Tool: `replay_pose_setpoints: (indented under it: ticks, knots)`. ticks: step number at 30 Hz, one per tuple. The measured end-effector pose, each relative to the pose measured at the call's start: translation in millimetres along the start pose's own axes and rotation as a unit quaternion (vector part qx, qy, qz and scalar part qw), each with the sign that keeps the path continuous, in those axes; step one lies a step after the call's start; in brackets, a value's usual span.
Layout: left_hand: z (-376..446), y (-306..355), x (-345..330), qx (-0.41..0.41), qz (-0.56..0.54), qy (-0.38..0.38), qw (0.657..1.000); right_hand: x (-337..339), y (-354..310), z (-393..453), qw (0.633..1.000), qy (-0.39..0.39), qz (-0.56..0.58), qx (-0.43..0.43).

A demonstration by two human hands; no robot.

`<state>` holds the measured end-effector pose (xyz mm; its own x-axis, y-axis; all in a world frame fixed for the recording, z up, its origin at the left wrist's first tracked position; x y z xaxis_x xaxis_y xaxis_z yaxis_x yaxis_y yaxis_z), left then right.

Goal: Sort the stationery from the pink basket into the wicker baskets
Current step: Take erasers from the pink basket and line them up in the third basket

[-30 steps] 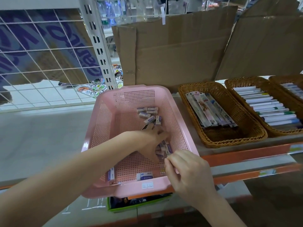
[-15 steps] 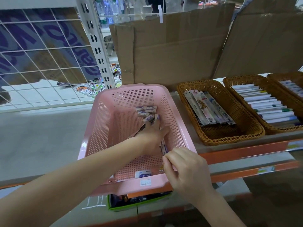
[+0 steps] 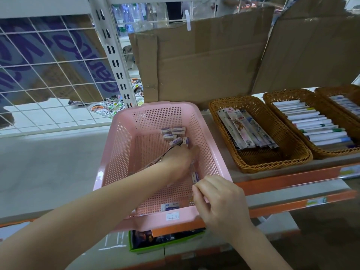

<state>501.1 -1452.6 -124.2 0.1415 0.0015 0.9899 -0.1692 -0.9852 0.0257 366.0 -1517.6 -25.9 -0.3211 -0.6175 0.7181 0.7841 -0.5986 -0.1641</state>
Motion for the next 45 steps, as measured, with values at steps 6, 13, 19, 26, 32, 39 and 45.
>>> replay_pose_setpoints:
  ticks: [6,13,19,26,32,39,45]
  knots:
    - [3.6,-5.6,-3.2,0.004,-0.030,-0.009,0.999,-0.8,0.2,-0.7,1.000,-0.004,-0.006,-0.003]
    - [0.9,-3.8,2.4,-0.016,-0.029,-0.003,0.999,-1.3,-0.1,-0.5,1.000,-0.007,-0.005,-0.002]
    - [-6.6,-0.9,0.7,0.000,0.021,-0.013,1.000,0.5,-1.7,-0.3,1.000,-0.003,-0.004,0.000]
    - [-7.3,-11.0,3.2,0.026,0.021,-0.034,0.999,-0.2,-0.3,-0.4,1.000,-0.008,-0.001,-0.006]
    - [-13.3,0.2,3.0,-0.006,0.089,-0.033,0.995,3.2,-3.1,1.8,1.000,-0.006,-0.012,-0.002]
    - [-21.0,3.9,10.3,-0.008,0.146,-0.025,0.989,2.1,-3.1,2.5,1.000,-0.022,-0.012,-0.009]
    - [-27.3,-4.2,27.1,0.009,0.165,0.017,0.986,-3.2,-2.7,4.4,0.996,-0.088,-0.007,-0.001]
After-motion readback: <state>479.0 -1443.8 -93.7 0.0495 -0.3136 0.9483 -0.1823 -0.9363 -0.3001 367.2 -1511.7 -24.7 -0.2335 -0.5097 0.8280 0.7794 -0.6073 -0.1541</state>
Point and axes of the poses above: each hand's wrist, its own z-axis towards the middle knuckle, its own x-axis out of the back of the hand, y = z × x, the point moved 10 cm from there along z, towards the middle knuckle, and after that the axes turned 15 degrees about x, right-handed, at the moved point
